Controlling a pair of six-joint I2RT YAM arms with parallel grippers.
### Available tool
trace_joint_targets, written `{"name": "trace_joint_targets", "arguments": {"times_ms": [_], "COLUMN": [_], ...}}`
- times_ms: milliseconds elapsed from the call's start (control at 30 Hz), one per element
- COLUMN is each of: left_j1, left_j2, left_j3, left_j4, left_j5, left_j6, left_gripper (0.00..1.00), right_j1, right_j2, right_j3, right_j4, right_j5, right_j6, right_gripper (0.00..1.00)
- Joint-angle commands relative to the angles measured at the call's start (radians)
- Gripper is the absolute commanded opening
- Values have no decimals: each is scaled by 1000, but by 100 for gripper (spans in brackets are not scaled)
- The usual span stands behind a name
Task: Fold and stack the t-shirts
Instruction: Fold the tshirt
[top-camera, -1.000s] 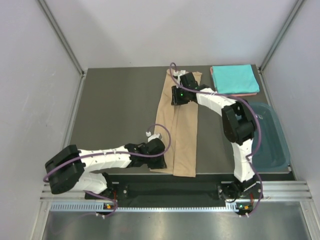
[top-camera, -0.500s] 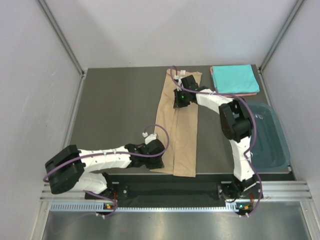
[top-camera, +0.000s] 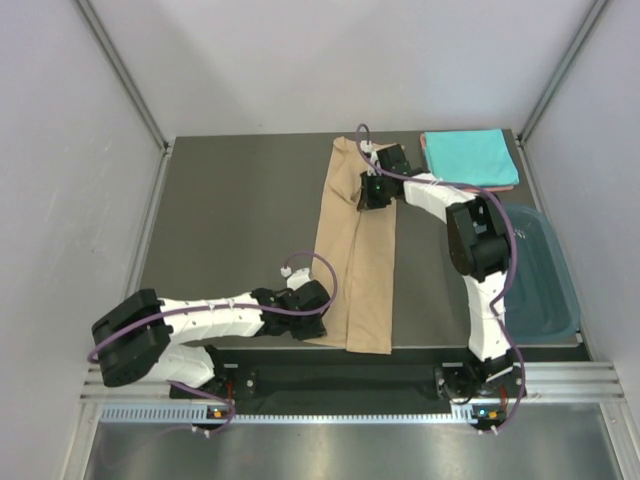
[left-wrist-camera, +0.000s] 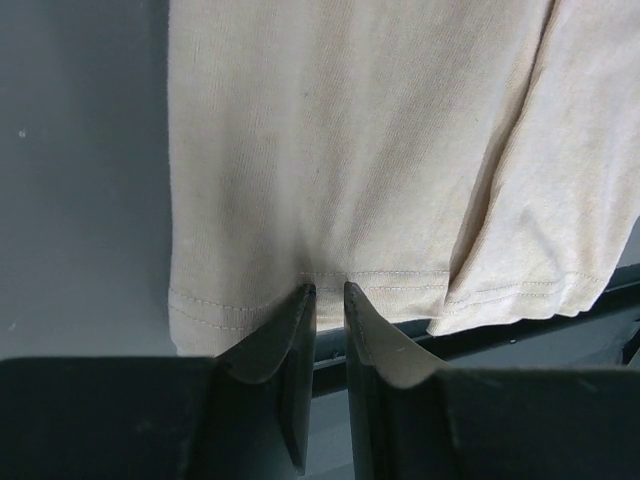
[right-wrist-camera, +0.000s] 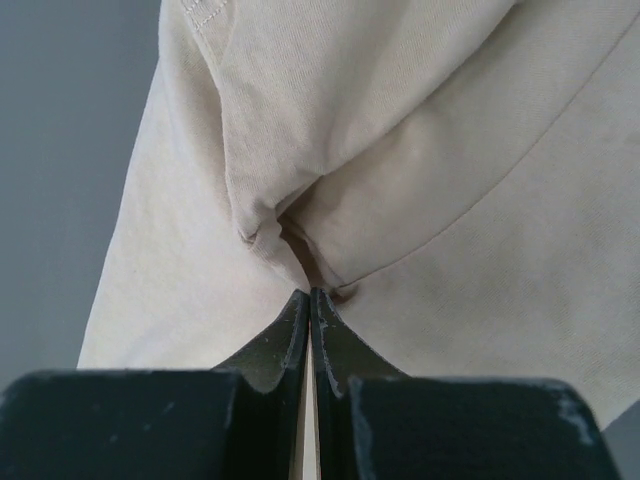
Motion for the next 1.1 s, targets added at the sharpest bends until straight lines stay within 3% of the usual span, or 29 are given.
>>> {"name": "trace_joint_targets", "arguments": {"times_ms": [0,333,700,933,1067], "left_j1": [-15,-21,-38,-131,-212], "left_j2": [5,-28,-48,-134,-4], "left_j3": [-22,-48,-21,130,194], "left_j4": [-120,-160,-158,-94,-55], "left_j5": [-35,-55,-58,-130,-165], "left_j6": [-24,-51,-30,146,235], "left_gripper": [23,24,24,28,25], "right_j1": [-18,-27,-32,-32,-32], "right_j2": [-1,-2,55,53,50], "right_j3": [72,146,179,175,170], "right_j4": [25,-3,-46,-46,-46], "right_j5": [-14,-100,-88,-102,-102], "right_j6": [-23,40,60,63,63], "right_gripper": [0,0,0,0,0]}}
